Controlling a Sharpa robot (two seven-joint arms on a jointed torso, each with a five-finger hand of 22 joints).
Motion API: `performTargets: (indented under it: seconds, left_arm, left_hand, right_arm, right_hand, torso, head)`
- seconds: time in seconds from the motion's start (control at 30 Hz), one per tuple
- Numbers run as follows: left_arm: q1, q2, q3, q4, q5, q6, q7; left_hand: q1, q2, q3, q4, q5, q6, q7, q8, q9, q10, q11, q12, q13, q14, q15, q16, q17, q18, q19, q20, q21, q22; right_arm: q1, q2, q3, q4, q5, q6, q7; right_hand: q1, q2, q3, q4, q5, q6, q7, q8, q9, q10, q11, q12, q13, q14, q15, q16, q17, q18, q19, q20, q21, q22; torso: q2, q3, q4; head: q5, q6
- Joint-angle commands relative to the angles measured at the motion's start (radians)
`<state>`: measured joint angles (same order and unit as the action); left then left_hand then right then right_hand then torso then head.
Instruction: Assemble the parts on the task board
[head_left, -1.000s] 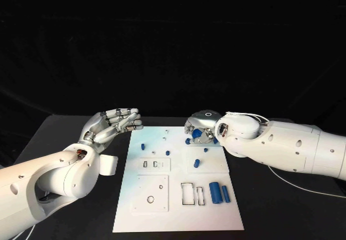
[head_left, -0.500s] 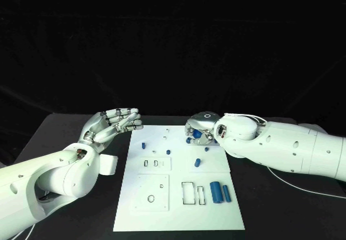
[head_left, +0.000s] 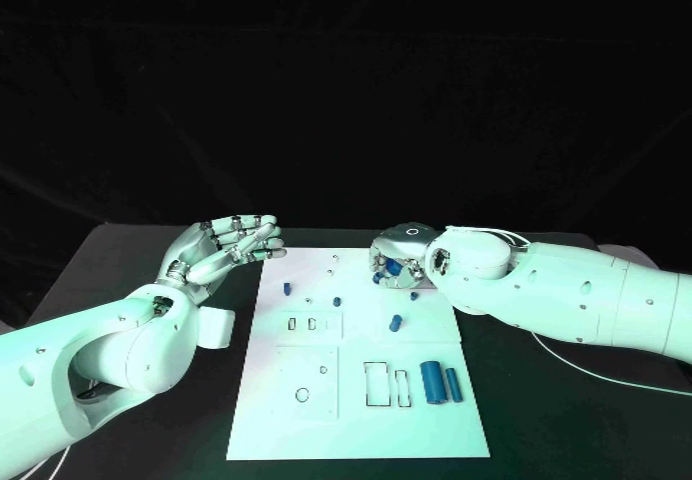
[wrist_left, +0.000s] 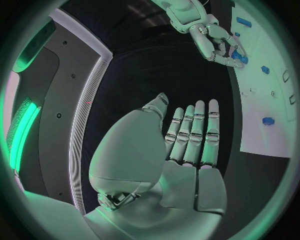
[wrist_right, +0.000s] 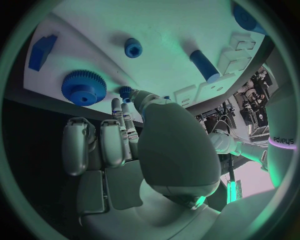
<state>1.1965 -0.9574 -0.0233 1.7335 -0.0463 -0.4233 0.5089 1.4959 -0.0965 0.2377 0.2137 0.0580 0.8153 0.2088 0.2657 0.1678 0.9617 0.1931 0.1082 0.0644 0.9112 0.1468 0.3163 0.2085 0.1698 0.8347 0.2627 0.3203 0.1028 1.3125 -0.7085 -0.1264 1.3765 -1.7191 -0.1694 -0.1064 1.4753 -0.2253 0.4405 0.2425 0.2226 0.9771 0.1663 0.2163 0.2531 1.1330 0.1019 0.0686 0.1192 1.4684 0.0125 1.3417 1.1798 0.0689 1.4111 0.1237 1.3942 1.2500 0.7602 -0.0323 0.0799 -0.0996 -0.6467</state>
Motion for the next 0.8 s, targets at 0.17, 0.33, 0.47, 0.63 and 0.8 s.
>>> performTargets:
  seconds: [0.17, 0.33, 0.47, 0.63, 0.8]
  left_arm:
    - [0.002, 0.002, 0.001, 0.001, -0.002, 0.021, 0.002]
    - [0.002, 0.002, 0.001, 0.0, -0.002, 0.022, 0.0]
    - [0.002, 0.003, 0.001, -0.001, -0.002, 0.022, -0.002]
    - [0.002, 0.003, 0.001, -0.001, -0.002, 0.023, -0.004]
    - [0.002, 0.004, 0.001, -0.002, -0.002, 0.024, -0.006]
  left_hand:
    - [-0.004, -0.006, 0.002, 0.005, 0.001, 0.007, 0.034, -0.004, -0.001, 0.004, 0.0, -0.004, 0.0, 0.006, 0.004, 0.003, 0.001, 0.015, 0.008, 0.002, 0.003, -0.001]
    - [-0.005, -0.005, 0.003, 0.006, 0.001, 0.007, 0.035, -0.004, -0.001, 0.004, 0.0, -0.005, 0.0, 0.006, 0.004, 0.002, 0.002, 0.015, 0.008, 0.002, 0.003, -0.001]
    - [-0.005, -0.005, 0.003, 0.006, 0.001, 0.007, 0.035, -0.004, -0.001, 0.004, 0.0, -0.005, 0.0, 0.006, 0.004, 0.002, 0.002, 0.015, 0.008, 0.002, 0.003, -0.001]
    - [-0.006, -0.004, 0.003, 0.006, 0.001, 0.007, 0.035, -0.005, -0.002, 0.004, 0.0, -0.006, 0.0, 0.006, 0.004, 0.002, 0.002, 0.015, 0.009, 0.002, 0.003, -0.002]
    - [-0.006, -0.004, 0.003, 0.006, 0.001, 0.007, 0.035, -0.005, -0.002, 0.004, 0.0, -0.006, 0.0, 0.006, 0.004, 0.002, 0.002, 0.015, 0.009, 0.002, 0.003, -0.002]
  right_arm:
    - [-0.004, 0.004, 0.0, -0.008, -0.01, 0.018, 0.002]
    - [-0.007, 0.007, 0.0, -0.01, -0.004, 0.01, 0.006]
    - [-0.008, 0.007, 0.0, -0.012, 0.004, 0.001, 0.009]
    - [-0.008, 0.006, 0.0, -0.014, 0.01, -0.007, 0.01]
    - [-0.008, 0.007, 0.0, -0.016, 0.013, -0.014, 0.008]
  right_hand:
    - [-0.009, -0.001, 0.016, 0.0, -0.004, 0.012, -0.003, 0.004, 0.004, 0.015, -0.002, 0.002, -0.002, 0.03, 0.004, 0.01, 0.004, -0.007, 0.009, -0.003, 0.007, 0.007]
    - [-0.017, 0.003, 0.032, -0.003, -0.005, 0.022, -0.007, 0.01, 0.011, 0.03, -0.006, 0.005, -0.001, 0.031, 0.002, 0.017, 0.01, -0.01, 0.013, -0.005, 0.015, 0.021]
    - [-0.03, 0.007, 0.042, -0.003, -0.011, 0.029, -0.01, 0.015, 0.017, 0.041, -0.009, 0.006, 0.0, 0.033, -0.001, 0.025, 0.019, -0.012, 0.018, -0.007, 0.023, 0.036]
    - [-0.039, 0.01, 0.046, -0.002, -0.021, 0.029, -0.011, 0.017, 0.02, 0.045, -0.009, 0.005, 0.0, 0.034, -0.001, 0.03, 0.024, -0.013, 0.021, -0.008, 0.027, 0.043]
    - [-0.044, 0.014, 0.052, -0.004, -0.026, 0.033, -0.014, 0.021, 0.025, 0.052, -0.012, 0.005, 0.001, 0.035, -0.003, 0.034, 0.026, -0.014, 0.022, -0.009, 0.031, 0.049]
  torso:
    - [0.003, -0.0005, 0.001]
    - [0.003, -0.0011, 0.0015]
    - [0.003, -0.0014, 0.0016]
    - [0.004, -0.0014, 0.0024]
    - [0.005, -0.0019, 0.0032]
  head:
    - [0.0, -0.003]
    - [0.0, -0.008]
    - [-0.001, -0.009]
    - [-0.001, -0.009]
    - [-0.002, -0.01]
